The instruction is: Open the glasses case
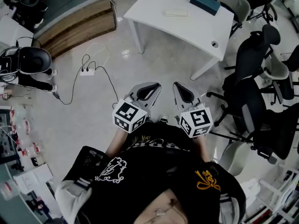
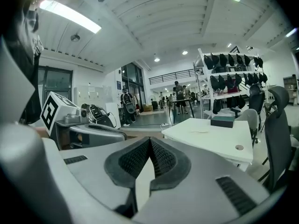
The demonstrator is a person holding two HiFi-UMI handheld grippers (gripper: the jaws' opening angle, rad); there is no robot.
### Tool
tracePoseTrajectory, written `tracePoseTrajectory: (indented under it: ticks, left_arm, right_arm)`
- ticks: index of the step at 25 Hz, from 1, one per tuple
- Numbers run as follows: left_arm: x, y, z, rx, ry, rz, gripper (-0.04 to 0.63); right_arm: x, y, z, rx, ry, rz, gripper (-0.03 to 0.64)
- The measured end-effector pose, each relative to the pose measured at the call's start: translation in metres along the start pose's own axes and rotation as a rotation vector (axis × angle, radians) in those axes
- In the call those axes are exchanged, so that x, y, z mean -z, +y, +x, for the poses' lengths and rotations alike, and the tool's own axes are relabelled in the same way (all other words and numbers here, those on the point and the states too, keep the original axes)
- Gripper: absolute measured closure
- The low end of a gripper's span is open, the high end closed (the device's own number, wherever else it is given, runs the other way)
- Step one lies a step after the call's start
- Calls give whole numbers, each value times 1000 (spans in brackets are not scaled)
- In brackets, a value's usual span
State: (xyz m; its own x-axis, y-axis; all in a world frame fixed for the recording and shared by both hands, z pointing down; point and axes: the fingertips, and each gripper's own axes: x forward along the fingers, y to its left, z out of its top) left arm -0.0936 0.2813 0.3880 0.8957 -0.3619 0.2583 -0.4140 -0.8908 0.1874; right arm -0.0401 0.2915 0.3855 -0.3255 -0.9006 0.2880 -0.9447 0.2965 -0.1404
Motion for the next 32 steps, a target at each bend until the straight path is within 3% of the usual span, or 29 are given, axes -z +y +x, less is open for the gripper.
tracePoseTrajectory:
  ticks: [13, 20, 27, 32]
  left_arm:
    - [9, -13, 34, -113, 7, -26, 560]
    - [-1, 11, 47, -153, 25, -21, 560]
    - [-9, 55, 89, -104, 39, -23, 560]
    - [-33, 101, 142, -35, 27, -9, 560]
  right_arm:
    - [20, -41, -12, -102, 32, -8, 603]
    - [16, -60, 15, -132, 31, 22, 603]
    - [7, -88, 59, -103, 37, 39, 601]
    - [-9, -136, 110, -43, 46, 45, 601]
